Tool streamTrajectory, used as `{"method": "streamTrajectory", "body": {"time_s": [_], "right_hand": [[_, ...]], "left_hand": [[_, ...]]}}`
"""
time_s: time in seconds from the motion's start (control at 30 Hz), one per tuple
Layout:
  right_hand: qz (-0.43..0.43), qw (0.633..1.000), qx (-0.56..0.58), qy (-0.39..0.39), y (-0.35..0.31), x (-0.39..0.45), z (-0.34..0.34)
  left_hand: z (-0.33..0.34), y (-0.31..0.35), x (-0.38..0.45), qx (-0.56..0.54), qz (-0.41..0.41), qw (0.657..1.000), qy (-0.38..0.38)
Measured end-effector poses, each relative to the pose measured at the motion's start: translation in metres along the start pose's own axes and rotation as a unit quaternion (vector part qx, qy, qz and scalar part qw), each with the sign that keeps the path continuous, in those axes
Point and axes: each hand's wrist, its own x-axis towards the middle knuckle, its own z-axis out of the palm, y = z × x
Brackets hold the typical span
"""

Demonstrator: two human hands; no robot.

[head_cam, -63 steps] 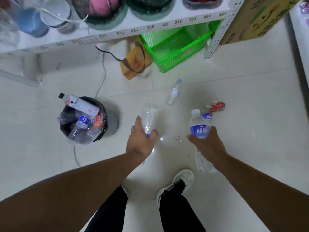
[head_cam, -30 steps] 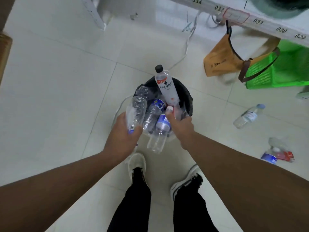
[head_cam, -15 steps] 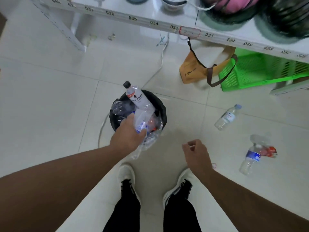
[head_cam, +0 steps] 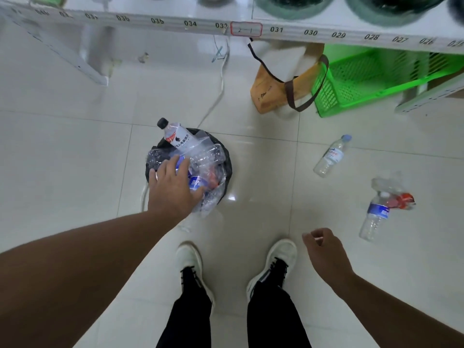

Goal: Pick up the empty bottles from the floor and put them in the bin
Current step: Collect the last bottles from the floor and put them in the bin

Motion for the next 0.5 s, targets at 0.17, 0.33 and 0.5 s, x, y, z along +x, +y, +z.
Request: {"method": "streamTrajectory", "body": {"time_s": [0.17, 0.33, 0.5], "right_hand": [[-0.029, 0.999, 0.013, -0.014, -0.011, -0.004, -0.011], [-0.022, 0.999, 0.041, -0.027, -0.017, -0.015, -0.025], [0.011, 0.996, 0.084, -0.02, -0.01, -0.032, -0.031]], "left_hand": [[-0.009, 0.001, -0.012, -0.03, 0.024, 0.999, -0.008], [-0.011, 0.023, -0.029, -0.056, 0.055, 0.996, -0.039], [-0.014, 0.054, -0.041, -0.056, 0.133, 0.986, -0.078]]}}
